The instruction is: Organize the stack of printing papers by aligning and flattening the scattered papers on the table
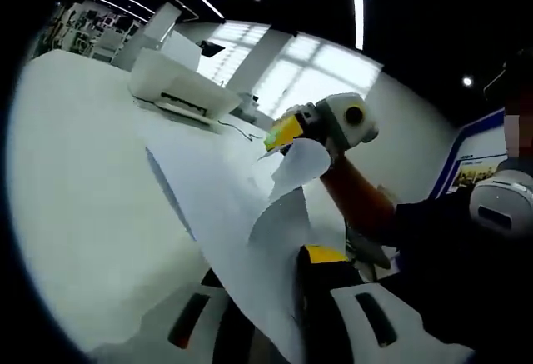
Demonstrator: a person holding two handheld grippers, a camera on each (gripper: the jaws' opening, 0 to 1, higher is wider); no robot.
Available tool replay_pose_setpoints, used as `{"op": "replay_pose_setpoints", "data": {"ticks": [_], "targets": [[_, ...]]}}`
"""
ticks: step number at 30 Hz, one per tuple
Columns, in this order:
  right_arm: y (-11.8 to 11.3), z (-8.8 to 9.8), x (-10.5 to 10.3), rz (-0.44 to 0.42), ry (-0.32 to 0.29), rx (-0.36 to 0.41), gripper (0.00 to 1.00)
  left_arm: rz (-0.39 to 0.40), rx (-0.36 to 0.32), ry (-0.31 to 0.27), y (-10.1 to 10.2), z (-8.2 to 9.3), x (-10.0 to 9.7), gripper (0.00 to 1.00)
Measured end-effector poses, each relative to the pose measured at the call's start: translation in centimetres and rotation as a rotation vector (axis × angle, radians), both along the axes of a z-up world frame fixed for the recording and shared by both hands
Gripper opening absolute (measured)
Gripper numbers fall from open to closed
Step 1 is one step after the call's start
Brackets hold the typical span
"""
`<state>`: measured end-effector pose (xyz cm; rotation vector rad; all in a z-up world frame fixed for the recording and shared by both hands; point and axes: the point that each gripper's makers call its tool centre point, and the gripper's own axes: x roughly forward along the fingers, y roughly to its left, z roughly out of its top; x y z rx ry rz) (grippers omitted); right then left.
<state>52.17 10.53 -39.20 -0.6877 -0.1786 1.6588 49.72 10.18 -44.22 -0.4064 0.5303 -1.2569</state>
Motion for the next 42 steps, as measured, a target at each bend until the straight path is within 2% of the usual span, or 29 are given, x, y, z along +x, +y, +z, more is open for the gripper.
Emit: {"op": "replay_pose_setpoints", "data": {"ticks": [3,15,18,21,25,32,35,37,42], "targets": [[0.3,-0.2,-0.1,0.006,-0.014,-0.020,0.09,-0.014,0.004,0.005,-0.3,-0.2,-0.1,0.24],[1.2,-0.9,-0.7,0.025,0.001,-0.021,0.10,-0.016,-0.002,0.018,-0.7,-0.4,0.5,0.23],[1.2,-1.1,-0.7,0.021,0.006,-0.023,0.11,-0.018,0.002,0.012,-1.3,-0.5,0.0,0.19],[1.1,-1.2,-0.7,0.012,0.012,-0.022,0.13,-0.012,0.019,-0.011,-1.6,-0.8,0.1,0.08],[0.8,-1.2,-0.7,-0.009,0.020,-0.019,0.16,0.005,0.034,-0.025,-1.4,-1.1,0.5,0.07],[-0.5,-0.1,0.3,-0.097,0.026,0.008,0.23,0.035,0.066,-0.072,-0.8,-0.9,1.2,0.07],[-1.5,0.6,1.4,-0.173,0.039,0.031,0.30,0.051,0.086,-0.106,-0.4,-0.6,1.4,0.07],[-2.6,0.9,2.4,-0.234,0.045,0.041,0.29,0.061,0.104,-0.145,-0.3,-0.3,1.4,0.07],[-5.8,2.0,4.5,-0.371,0.072,0.113,0.31,0.076,0.116,-0.201,0.0,0.5,1.2,0.07]]}}
